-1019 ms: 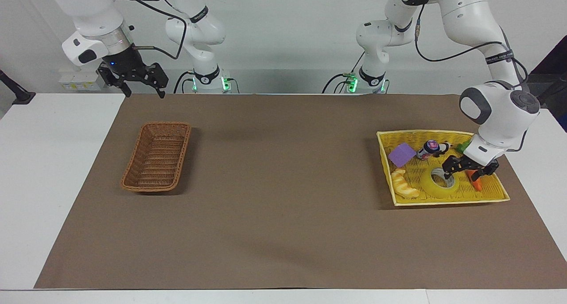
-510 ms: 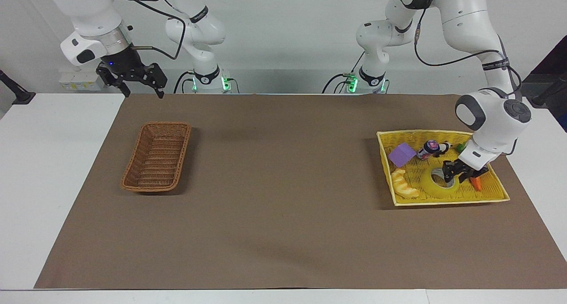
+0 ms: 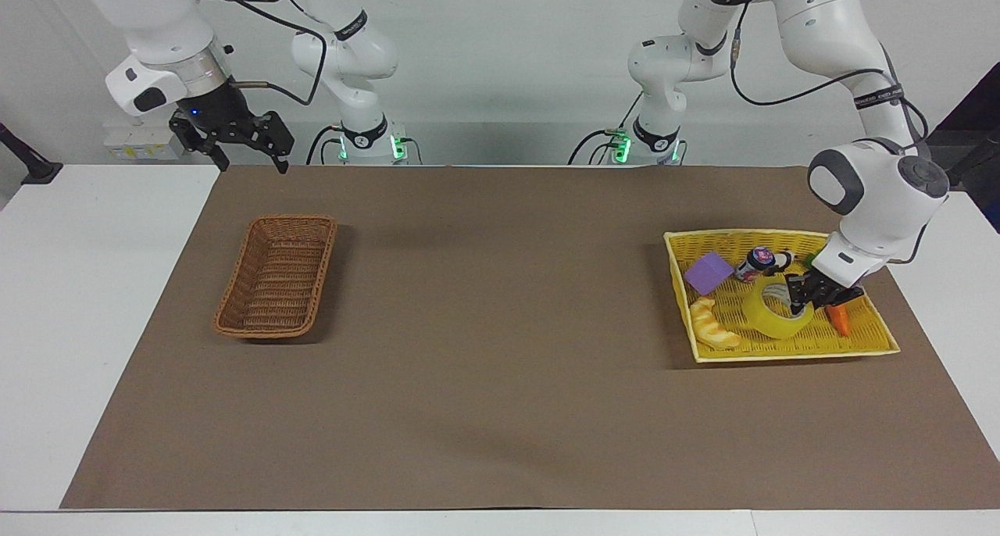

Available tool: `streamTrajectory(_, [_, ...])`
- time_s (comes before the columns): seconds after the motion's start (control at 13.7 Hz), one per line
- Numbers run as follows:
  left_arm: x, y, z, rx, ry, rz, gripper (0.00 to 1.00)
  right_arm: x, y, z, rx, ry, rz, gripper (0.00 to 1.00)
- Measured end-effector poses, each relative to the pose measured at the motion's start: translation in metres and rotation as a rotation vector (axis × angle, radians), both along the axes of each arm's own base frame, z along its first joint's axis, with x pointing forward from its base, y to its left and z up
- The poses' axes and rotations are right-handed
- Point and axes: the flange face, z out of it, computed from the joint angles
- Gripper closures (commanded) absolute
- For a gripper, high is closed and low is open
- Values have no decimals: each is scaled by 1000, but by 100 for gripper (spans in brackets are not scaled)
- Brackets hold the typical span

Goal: Move tape to another basket
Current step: 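Grasp and lift the tape with the left gripper while the right gripper approaches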

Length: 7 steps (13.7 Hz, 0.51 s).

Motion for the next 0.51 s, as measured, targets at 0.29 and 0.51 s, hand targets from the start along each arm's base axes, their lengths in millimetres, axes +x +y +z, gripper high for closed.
streamTrajectory(0.29, [-19,-81,57,-52,32,8,100,2,11,-1,95,-14,4,0])
streamTrajectory(0.51, [-26,-153,61,-162,55,64,100,1,23,-10,196,-35,-2,0])
